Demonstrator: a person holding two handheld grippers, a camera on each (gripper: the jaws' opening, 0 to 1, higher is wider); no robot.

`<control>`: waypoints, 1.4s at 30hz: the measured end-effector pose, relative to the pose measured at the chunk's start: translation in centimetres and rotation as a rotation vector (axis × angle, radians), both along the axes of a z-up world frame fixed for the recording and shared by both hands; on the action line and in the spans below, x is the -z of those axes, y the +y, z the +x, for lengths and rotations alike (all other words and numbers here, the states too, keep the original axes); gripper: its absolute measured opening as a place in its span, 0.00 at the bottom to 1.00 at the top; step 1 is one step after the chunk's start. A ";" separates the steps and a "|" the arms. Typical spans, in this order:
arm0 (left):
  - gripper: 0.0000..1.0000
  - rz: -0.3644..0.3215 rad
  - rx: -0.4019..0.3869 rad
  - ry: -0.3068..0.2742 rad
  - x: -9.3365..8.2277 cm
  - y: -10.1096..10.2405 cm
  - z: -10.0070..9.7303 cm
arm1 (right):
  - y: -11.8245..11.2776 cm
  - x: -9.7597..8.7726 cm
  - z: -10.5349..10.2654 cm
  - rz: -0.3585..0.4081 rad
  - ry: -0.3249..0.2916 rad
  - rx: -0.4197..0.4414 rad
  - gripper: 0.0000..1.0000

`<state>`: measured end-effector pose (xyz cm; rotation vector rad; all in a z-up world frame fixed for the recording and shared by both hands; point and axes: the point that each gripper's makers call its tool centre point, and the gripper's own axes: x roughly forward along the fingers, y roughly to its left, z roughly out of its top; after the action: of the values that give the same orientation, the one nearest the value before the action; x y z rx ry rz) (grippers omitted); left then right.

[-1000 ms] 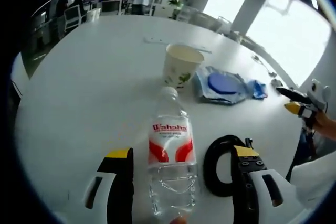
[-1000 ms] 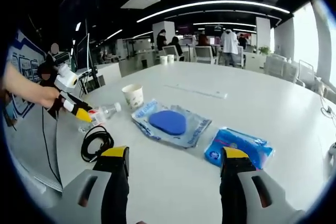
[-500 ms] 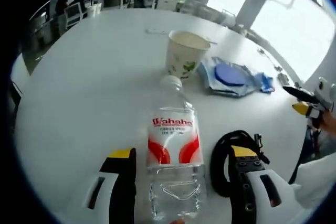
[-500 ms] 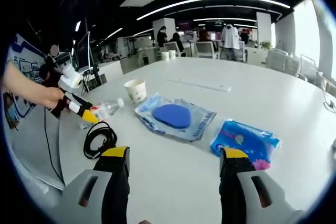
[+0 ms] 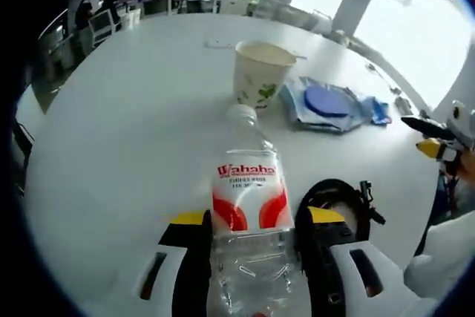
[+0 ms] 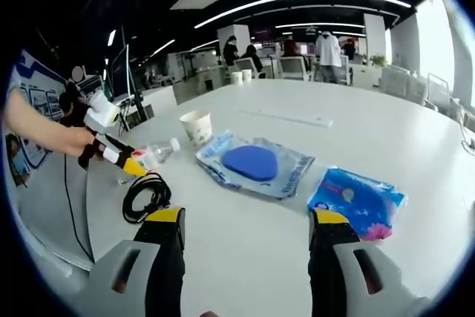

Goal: Arrange the tabletop items into an orderly group along one side of the table until the central work area is clear of visible clutter.

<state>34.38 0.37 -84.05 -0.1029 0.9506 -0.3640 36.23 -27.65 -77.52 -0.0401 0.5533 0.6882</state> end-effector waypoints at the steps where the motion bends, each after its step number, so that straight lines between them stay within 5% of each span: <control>1: 0.42 -0.010 -0.029 -0.005 0.1 0.0 0.1 | 0.1 -0.1 0.0 0.003 -0.001 0.001 0.65; 8: 0.39 -0.082 -0.071 -0.006 -0.3 -0.1 0.2 | 0.3 -0.2 0.1 0.007 0.000 0.000 0.65; 19: 0.37 -0.107 -0.120 -0.024 -0.6 0.3 -0.2 | 1.3 -0.8 0.6 0.023 -0.008 -0.007 0.65; 33: 0.36 -0.123 -0.160 -0.129 -3.6 1.0 0.4 | 4.7 -1.6 0.8 0.072 -0.001 -0.048 0.65; 42: 0.36 -0.149 -0.128 -0.195 -5.7 -0.2 0.6 | 7.9 -3.4 1.2 0.182 0.014 -0.059 0.65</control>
<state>34.96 0.16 -78.39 -0.2583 0.7197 -0.3196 37.44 -19.70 -74.10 0.1187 0.5022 0.7944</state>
